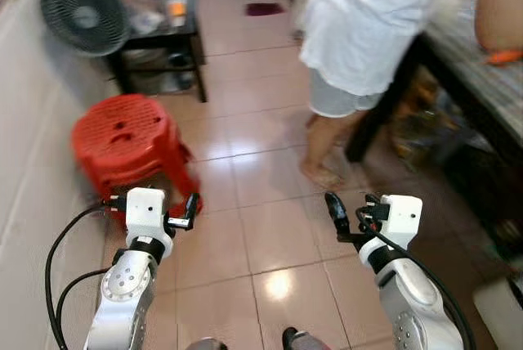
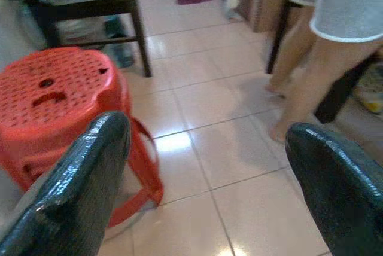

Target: Setting the table

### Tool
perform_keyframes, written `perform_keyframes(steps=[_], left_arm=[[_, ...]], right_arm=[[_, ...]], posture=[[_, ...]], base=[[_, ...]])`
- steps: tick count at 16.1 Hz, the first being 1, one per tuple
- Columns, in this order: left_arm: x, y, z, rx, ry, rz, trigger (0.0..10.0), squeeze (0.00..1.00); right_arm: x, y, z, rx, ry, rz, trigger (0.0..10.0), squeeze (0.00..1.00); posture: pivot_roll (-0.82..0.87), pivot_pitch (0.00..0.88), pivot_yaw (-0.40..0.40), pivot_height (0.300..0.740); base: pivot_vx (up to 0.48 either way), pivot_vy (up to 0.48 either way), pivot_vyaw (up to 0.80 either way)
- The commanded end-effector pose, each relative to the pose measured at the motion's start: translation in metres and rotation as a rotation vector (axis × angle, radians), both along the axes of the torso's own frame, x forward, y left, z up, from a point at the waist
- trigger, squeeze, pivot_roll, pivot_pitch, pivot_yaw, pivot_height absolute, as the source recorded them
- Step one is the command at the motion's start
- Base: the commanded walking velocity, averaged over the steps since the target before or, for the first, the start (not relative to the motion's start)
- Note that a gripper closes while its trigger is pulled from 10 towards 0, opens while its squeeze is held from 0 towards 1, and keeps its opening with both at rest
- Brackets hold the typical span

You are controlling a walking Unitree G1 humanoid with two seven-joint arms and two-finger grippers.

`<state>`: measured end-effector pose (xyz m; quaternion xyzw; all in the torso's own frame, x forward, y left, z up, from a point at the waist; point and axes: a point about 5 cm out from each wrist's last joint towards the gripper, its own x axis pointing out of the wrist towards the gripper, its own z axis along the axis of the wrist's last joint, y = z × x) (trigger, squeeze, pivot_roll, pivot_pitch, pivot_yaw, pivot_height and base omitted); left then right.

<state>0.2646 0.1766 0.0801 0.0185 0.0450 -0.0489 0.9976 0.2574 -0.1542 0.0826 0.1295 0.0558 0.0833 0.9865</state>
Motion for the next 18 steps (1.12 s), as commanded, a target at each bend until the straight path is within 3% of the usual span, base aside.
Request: perform_keyframes(steps=[1,11,16,18], left_arm=[[-0.003,0.005,-0.003,0.005,0.021,0.012,10.0,0.00],[-0.003,0.005,-0.004,0.011,0.024,0.011,10.0,0.00],[-0.003,-0.002,0.002,0.005,-0.023,-0.050,10.0,0.00],[-0.003,-0.007,0.008,-0.029,-0.055,-0.060,10.0,0.00]], right_arm=[[-0.001,0.002,0.000,0.002,-0.004,0.003,10.0,0.00],[-0.001,0.004,0.001,0.002,-0.007,0.002,10.0,0.00],[-0.002,0.001,0.005,-0.024,-0.031,-0.014,10.0,0.00],[-0.002,0.001,0.010,-0.036,-0.046,-0.012,10.0,0.00]], posture=[[-0.10,0.158,0.034,0.740],[-0.10,0.159,0.036,0.740],[-0.10,0.162,0.040,0.740],[-0.10,0.164,0.040,0.740]], base=[[0.000,0.390,-0.52],[0.000,0.382,-0.53],[0.000,0.000,-0.10],[0.000,0.000,-0.80]])
